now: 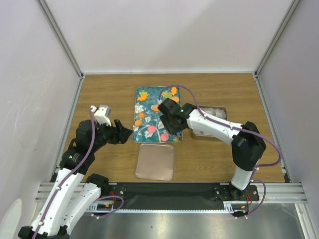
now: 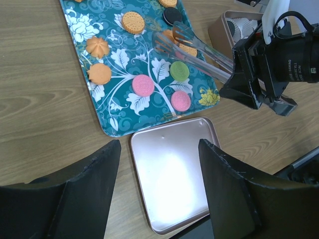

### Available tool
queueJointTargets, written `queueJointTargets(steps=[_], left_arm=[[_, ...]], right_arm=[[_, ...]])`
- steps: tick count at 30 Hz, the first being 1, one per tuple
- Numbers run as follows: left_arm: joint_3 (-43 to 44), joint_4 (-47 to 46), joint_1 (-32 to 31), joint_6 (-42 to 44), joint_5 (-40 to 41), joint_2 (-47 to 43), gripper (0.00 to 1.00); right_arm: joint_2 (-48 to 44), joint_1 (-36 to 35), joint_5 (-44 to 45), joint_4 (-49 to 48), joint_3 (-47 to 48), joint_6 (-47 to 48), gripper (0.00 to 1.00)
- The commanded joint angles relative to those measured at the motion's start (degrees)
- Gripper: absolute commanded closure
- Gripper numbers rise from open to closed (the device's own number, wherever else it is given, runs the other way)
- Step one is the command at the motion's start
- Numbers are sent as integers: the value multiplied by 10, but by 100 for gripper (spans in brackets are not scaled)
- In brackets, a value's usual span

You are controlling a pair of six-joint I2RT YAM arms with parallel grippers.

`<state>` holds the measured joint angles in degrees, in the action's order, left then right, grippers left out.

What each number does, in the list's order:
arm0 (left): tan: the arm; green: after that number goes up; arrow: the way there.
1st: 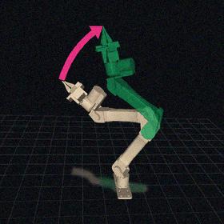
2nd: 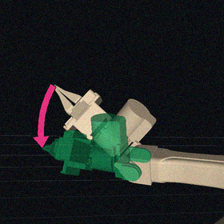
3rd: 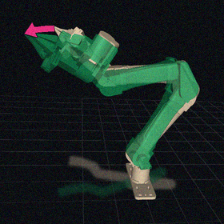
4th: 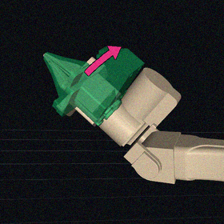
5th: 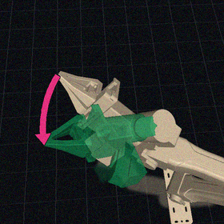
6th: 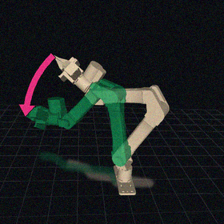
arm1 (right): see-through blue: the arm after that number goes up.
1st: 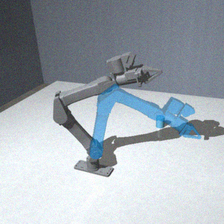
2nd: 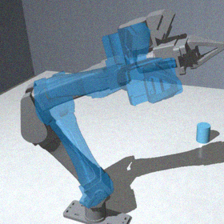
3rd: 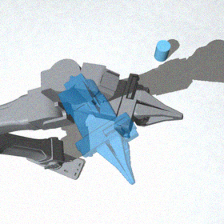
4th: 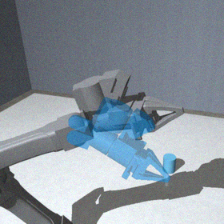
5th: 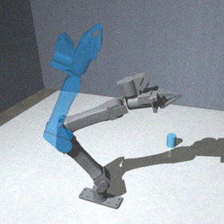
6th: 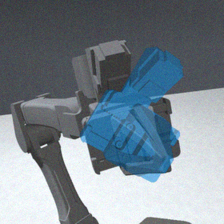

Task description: Pack the cookies

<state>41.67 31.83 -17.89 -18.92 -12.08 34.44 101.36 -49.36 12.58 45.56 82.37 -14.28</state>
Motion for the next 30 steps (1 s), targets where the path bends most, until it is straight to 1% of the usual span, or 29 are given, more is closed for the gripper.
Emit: queueJointTargets(steps=[1, 9, 20, 30], left_arm=[[-2, -14, -5, 7, 5, -5, 30], [-2, -15, -8, 8, 7, -6, 30], [-3, -13, -10, 7, 8, -9, 30], [-3, -13, -12, 7, 8, -7, 30]], right_arm=[[13, -8, -2, -4, 33, 7, 50], [20, -7, 9, -3, 35, 4, 50], [25, -17, -34, -14, 46, 7, 50], [25, 0, -23, -4, 39, 7, 50]])
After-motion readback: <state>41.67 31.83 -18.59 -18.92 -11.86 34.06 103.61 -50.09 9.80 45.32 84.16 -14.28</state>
